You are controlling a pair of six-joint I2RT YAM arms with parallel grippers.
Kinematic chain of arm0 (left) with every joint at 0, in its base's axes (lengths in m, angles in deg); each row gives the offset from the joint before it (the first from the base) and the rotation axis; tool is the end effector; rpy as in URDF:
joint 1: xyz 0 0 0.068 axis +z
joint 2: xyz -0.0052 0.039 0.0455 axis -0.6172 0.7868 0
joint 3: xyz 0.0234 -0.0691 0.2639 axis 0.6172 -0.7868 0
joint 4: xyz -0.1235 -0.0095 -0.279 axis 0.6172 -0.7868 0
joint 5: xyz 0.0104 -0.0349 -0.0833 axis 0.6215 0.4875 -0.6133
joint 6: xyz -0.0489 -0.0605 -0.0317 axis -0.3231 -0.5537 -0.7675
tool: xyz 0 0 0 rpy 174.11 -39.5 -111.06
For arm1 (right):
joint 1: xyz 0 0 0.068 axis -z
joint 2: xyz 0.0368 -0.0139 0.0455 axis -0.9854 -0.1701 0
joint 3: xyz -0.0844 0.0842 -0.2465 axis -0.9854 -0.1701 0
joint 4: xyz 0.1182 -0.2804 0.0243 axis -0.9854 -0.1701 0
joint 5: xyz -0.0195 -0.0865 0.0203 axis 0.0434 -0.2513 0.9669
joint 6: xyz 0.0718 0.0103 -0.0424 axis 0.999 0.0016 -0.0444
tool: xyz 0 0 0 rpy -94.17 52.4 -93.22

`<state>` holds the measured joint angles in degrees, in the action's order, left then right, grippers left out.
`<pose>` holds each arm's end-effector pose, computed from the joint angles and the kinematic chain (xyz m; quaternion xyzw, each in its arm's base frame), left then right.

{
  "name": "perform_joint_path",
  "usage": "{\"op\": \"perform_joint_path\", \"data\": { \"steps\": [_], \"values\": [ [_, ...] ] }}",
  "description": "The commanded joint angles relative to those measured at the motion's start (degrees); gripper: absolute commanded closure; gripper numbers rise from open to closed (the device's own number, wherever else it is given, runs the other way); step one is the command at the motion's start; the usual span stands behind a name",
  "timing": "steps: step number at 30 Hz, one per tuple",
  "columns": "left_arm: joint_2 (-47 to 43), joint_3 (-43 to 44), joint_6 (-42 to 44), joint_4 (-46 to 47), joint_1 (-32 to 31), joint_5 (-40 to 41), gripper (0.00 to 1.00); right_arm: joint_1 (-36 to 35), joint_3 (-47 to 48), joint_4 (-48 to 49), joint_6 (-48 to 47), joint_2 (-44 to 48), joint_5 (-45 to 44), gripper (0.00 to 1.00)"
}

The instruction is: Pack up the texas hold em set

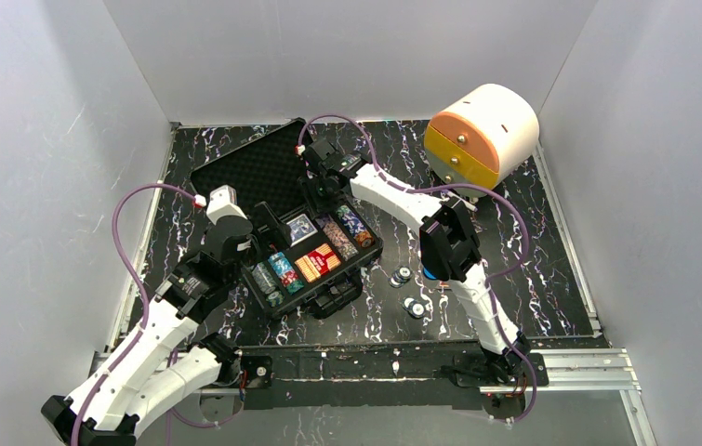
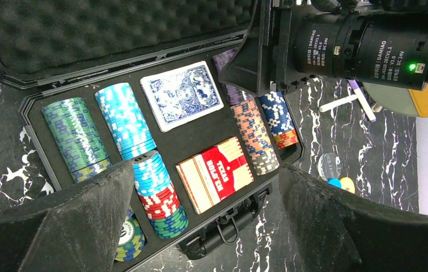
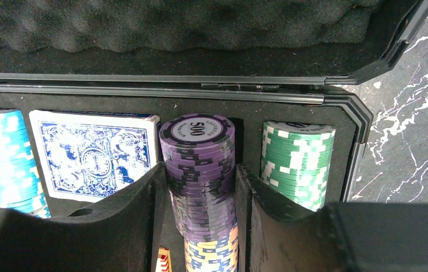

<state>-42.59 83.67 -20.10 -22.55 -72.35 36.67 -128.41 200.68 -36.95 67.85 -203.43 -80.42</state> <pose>0.2136 -0.1107 0.3155 -0.1788 0.8100 -0.2068 0.5188 0.3940 0.4397 0.1909 -0.2649 0.9148 0.1584 0.2607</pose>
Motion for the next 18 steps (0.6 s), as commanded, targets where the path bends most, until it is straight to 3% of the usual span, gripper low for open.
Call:
{"op": "perform_joint_path", "data": {
  "steps": [1,8,18],
  "values": [
    [-0.75,-0.45,-0.05,-0.78,0.05,1.61,0.03,-0.66,-1.36,-5.5,0.81,0.65,0.97,0.51],
    [-1.27,-0.44,0.03,-1.13,0.05,1.91,0.03,-0.74,-0.36,-3.92,1.18,2.17,-1.09,0.35],
    [-0.59,-0.02,0.74,-0.65,0.05,0.8,0.02,-0.93,-10.62,8.44,2.34,12.13,-5.7,0.26]
  ]
}}
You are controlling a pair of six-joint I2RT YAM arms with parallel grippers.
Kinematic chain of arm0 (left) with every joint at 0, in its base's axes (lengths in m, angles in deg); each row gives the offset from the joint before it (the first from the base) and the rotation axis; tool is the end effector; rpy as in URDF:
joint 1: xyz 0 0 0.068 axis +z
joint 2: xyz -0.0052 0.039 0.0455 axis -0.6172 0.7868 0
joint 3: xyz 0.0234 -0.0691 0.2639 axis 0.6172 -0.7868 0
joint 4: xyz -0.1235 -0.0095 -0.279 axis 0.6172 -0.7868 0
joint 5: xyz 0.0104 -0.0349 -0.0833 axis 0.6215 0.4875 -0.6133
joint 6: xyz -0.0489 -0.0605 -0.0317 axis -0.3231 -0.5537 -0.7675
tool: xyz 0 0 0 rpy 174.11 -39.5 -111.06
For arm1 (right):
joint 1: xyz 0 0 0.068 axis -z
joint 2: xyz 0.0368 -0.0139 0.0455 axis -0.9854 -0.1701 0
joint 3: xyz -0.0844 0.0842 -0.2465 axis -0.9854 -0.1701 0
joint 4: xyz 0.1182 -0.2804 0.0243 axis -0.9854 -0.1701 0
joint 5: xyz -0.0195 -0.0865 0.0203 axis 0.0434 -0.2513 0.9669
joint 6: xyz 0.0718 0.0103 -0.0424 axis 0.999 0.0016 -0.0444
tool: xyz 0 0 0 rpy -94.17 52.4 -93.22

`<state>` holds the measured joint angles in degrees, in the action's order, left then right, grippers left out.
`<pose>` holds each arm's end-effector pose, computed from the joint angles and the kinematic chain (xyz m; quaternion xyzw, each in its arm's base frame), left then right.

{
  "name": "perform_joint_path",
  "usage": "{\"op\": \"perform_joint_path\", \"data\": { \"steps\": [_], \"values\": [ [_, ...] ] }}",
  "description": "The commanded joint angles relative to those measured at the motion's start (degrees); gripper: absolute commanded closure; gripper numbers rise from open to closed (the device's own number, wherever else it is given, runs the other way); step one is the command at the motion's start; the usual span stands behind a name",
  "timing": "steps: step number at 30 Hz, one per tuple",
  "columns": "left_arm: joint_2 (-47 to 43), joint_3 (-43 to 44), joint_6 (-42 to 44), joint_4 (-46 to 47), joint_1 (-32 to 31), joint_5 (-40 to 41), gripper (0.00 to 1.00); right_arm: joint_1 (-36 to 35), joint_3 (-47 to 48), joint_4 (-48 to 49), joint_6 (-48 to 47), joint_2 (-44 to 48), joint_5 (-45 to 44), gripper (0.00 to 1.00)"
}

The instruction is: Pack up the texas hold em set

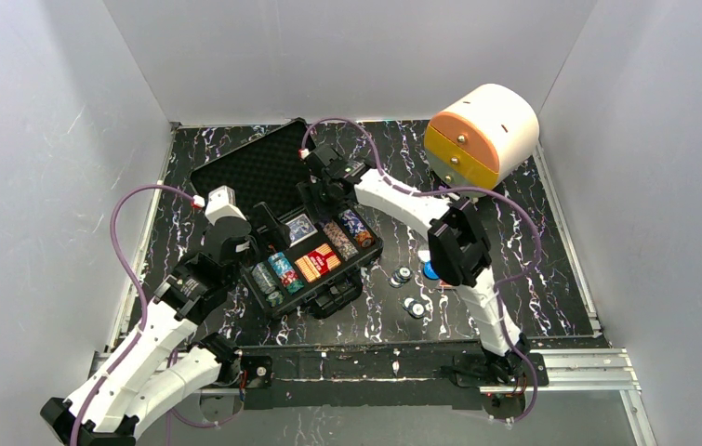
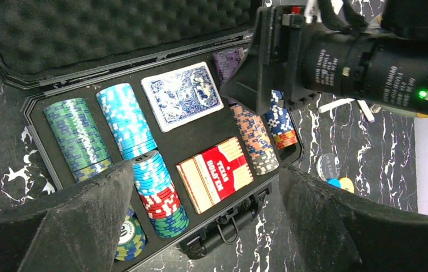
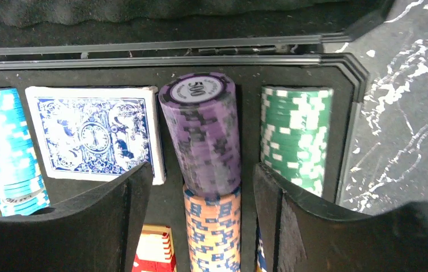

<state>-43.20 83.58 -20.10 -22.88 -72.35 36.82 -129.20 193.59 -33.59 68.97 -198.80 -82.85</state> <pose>0.2117 -0.1091 0.3164 -0.1797 0.8088 -0.2069 0.5203 0.3812 0.4326 0.1941 -0.2551 0.9147 0.1498 0.2752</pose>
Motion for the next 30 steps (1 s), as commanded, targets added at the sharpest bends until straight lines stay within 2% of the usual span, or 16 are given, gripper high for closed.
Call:
{"op": "perform_joint_path", "data": {
  "steps": [1,4,10,14,18,22,28,30],
  "values": [
    [0.3,0.22,1.99,0.58,0.05,-0.9,0.02,-0.14,-5.23,6.6,1.66,8.96,-3.98,0.25],
    [1.94,1.5,4.84,2.48,0.05,-4.24,0.02,-0.11,-11.0,11.03,3.2,14.39,-6.55,0.25],
    [6.47,4.95,9.88,2.91,0.05,-4.58,0.02,0.58,-26.56,20.38,6.81,29.08,-8.16,0.25],
    [12.02,6.54,10.39,5.45,0.05,-6.01,0.02,1.87,-37.53,22.96,10.43,38.15,-8.58,0.25],
    [22.35,9.36,10.52,9.29,0.05,-8.76,0.02,3.02,-46.97,23.14,14.14,46.22,-8.49,0.25],
    [34.27,16.45,13.33,9.43,0.05,-7.28,0.02,3.67,-55.1,21.92,17.29,52.96,-7.99,0.25],
    [45.53,24.09,18.68,13.83,0.54,-7.41,0.02,3.95,-62.03,21.24,20.13,58.47,-5.47,0.26],
    [49.22,26.15,19.6,13.83,1.33,-7.78,0.07,4.08,-63.26,21.28,20.81,59.2,-5.02,0.26]
  ]
}}
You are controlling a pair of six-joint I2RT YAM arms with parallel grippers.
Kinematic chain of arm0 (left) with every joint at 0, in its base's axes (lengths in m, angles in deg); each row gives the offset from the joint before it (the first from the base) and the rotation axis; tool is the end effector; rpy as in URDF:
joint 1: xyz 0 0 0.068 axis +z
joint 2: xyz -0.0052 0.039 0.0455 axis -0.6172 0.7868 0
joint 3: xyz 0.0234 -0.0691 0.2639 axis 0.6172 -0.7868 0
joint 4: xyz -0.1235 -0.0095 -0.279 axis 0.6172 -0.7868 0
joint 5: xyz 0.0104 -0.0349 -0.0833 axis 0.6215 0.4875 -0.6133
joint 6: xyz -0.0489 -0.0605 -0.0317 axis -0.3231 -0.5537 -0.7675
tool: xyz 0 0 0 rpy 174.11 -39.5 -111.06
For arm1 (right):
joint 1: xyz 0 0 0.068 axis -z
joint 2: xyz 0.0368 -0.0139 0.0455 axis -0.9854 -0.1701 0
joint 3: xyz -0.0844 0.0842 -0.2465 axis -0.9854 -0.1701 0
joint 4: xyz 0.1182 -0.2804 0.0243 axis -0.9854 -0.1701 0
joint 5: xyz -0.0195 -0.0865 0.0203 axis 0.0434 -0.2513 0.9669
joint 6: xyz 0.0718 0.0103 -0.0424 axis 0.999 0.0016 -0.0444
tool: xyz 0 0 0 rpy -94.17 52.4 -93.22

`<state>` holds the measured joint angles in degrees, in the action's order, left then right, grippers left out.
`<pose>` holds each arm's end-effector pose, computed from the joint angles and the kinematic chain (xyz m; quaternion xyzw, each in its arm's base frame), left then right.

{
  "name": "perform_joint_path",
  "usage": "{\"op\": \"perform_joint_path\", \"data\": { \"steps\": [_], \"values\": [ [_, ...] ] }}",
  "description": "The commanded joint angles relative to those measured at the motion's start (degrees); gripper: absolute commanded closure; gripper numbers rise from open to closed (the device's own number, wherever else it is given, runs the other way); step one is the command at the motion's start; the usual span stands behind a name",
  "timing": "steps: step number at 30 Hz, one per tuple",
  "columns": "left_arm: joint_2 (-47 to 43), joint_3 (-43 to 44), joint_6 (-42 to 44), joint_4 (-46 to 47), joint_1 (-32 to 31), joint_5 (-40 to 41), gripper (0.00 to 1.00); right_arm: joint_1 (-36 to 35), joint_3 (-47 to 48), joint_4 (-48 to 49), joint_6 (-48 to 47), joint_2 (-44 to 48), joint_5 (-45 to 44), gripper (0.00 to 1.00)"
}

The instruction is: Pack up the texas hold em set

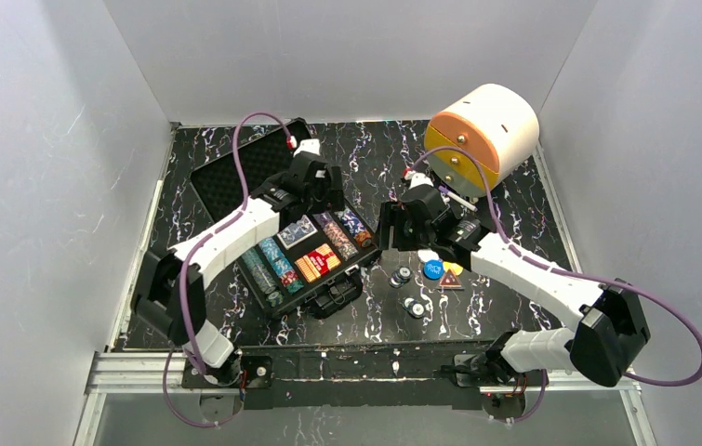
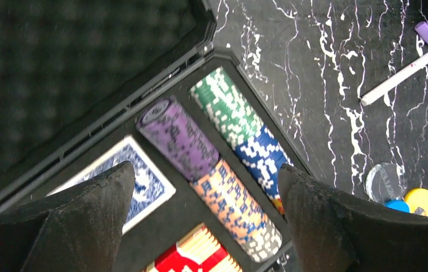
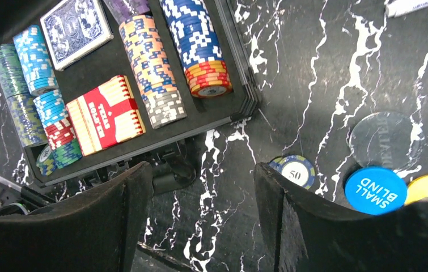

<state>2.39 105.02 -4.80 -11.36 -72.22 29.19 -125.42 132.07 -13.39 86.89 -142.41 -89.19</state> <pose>0.3571 -0.2181 0.2524 -0.0198 0.8869 -0.1296 0.4430 0.2603 0.2454 0.2476 -0.0467 0.8973 0.2229 0.3782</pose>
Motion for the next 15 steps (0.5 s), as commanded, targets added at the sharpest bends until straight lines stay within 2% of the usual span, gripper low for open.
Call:
{"op": "perform_joint_path", "data": {
  "steps": [1,6,12,15],
  "values": [
    [5.07,5.5,4.57,2.2,1.64,-0.49,0.1,0.33,-2.13,1.11,3.23,2.99,1.38,0.26],
    [10.01,8.03,4.93,0.19,4.12,-5.15,0.14,0.32,-3.05,1.39,4.12,3.31,1.76,0.27],
    [11.92,7.7,7.4,-0.9,5.87,-11.74,0.16,0.42,-2.99,0.86,4.15,2.4,1.63,0.27],
    [12.57,7.44,8.6,-1.38,6.74,-13.62,0.22,0.4,-2.88,0.82,4.76,1.77,1.8,0.28]
  ]
}}
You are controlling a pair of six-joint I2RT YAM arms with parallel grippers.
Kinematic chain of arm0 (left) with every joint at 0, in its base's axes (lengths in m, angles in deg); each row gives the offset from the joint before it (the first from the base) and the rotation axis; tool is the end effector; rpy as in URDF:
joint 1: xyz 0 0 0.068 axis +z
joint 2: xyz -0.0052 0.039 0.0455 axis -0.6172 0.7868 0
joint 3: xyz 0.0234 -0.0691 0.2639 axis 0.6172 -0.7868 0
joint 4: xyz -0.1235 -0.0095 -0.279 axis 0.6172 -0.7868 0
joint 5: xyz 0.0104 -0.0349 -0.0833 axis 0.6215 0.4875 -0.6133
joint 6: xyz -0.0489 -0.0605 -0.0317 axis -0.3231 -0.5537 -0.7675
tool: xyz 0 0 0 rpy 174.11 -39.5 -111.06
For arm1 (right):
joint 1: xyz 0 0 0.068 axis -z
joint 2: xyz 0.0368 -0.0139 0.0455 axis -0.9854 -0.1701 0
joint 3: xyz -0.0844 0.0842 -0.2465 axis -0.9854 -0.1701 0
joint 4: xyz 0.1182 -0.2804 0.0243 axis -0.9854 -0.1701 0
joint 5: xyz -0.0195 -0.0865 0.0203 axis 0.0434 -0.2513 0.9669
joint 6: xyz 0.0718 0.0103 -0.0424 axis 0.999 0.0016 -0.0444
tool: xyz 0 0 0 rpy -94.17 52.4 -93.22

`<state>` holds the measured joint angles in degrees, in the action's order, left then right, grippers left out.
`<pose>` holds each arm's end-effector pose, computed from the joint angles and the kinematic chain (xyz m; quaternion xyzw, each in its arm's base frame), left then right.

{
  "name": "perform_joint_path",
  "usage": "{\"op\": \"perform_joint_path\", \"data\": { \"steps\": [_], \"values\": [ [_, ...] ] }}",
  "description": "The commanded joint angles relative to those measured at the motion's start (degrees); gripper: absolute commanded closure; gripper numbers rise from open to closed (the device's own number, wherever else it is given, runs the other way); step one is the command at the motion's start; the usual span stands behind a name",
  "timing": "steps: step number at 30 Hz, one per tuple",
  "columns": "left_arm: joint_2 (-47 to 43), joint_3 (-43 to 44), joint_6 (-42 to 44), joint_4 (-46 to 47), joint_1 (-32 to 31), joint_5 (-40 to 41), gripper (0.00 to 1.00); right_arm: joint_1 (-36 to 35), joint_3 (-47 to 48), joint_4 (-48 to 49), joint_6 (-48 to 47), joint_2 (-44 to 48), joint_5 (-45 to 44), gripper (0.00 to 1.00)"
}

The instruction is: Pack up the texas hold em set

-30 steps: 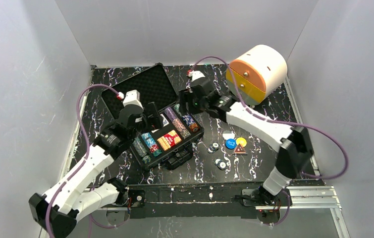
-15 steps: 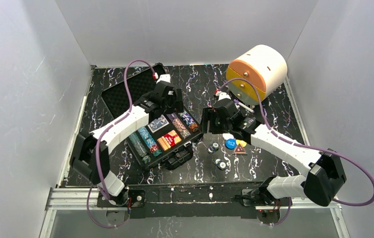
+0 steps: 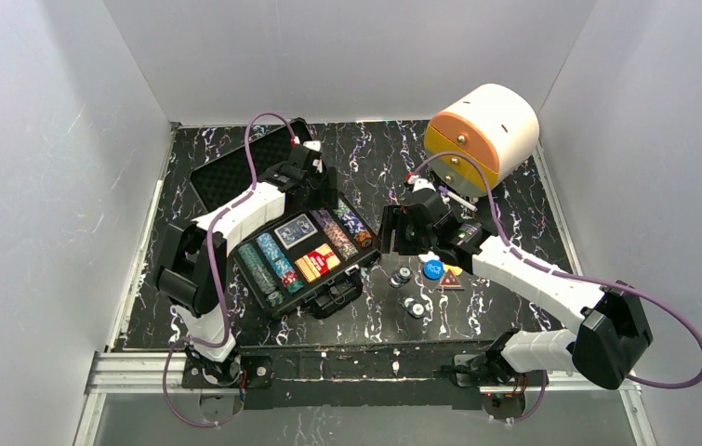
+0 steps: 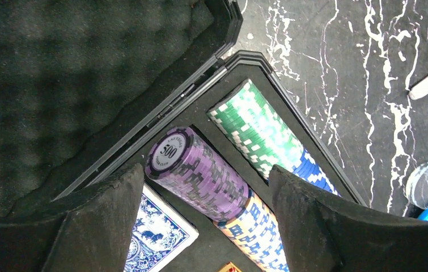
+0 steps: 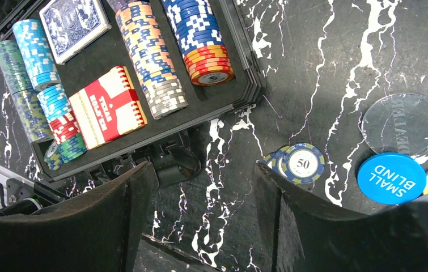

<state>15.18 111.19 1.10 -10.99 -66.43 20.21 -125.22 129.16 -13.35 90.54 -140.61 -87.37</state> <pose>0.4106 -0.2118 0.2014 0.0203 0.9149 -0.1256 0.3830 0.2524 0.2390 0.2371 -0.0242 0.9030 0.2394 0.3561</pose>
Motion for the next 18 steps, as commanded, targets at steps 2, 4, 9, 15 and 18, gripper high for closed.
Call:
{"op": "perform_joint_path", "data": {
  "steps": [2,4,9,15,18],
  "values": [
    [0.26,1.06,3.15,-1.65,1.52,-6.47,0.28,0.22,0.02,0.78,1.49,-0.2,0.1,0.28],
    [0.85,1.14,3.63,-1.67,1.83,-9.72,0.35,0.2,-0.05,0.7,1.81,-0.42,0.15,0.28],
    [4.2,4.08,5.4,-5.53,2.63,-15.07,0.46,0.2,0.17,0.3,1.97,-0.7,-0.07,0.29],
    [7.71,5.76,6.48,-9.21,2.74,-18.56,0.47,0.19,0.42,0.32,2.23,-1.37,0.39,0.29],
    [8.98,6.2,6.82,-10.91,2.74,-19.81,0.51,0.26,0.47,0.4,2.32,-1.64,0.77,0.29]
  ]
}}
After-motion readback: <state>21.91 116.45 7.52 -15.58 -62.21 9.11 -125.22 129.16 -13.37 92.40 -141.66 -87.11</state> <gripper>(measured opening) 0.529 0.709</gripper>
